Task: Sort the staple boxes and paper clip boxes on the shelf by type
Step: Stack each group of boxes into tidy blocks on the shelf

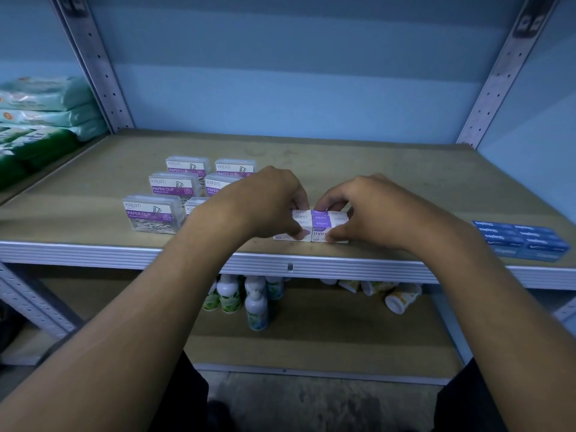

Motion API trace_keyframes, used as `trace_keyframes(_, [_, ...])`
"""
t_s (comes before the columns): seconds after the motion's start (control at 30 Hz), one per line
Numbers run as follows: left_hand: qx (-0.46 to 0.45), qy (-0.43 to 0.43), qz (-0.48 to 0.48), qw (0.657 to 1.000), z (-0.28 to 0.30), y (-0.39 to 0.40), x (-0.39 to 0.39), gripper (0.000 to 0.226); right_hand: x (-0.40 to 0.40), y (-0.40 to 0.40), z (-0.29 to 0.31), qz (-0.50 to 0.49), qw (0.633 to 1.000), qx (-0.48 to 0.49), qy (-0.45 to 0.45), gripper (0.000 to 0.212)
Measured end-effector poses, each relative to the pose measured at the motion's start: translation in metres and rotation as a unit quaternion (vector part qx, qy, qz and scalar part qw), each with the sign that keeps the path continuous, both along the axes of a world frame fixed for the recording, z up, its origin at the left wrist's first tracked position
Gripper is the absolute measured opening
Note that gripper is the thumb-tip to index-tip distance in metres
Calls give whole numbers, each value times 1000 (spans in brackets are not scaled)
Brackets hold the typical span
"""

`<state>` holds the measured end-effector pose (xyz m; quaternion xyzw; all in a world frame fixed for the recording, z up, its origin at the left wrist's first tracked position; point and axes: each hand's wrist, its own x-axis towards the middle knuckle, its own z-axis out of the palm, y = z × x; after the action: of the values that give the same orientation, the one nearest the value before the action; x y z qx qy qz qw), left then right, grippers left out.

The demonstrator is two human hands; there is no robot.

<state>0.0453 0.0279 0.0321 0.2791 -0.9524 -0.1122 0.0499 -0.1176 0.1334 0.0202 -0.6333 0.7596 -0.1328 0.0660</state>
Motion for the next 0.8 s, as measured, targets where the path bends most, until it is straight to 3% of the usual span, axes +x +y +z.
trace_keyframes(0.23, [15,67,12,998,5,2,8,55,4,1,8,-1,997,-45,-63,43])
trace_keyframes(0.5, [-32,184,48,981,21,-10,45,26,13,-15,11,11,991,-116,-71,27])
trace_keyframes(0.8, [-71,185,115,973,14,-41,99,22,44,-46,4,52,986,-131,-92,25])
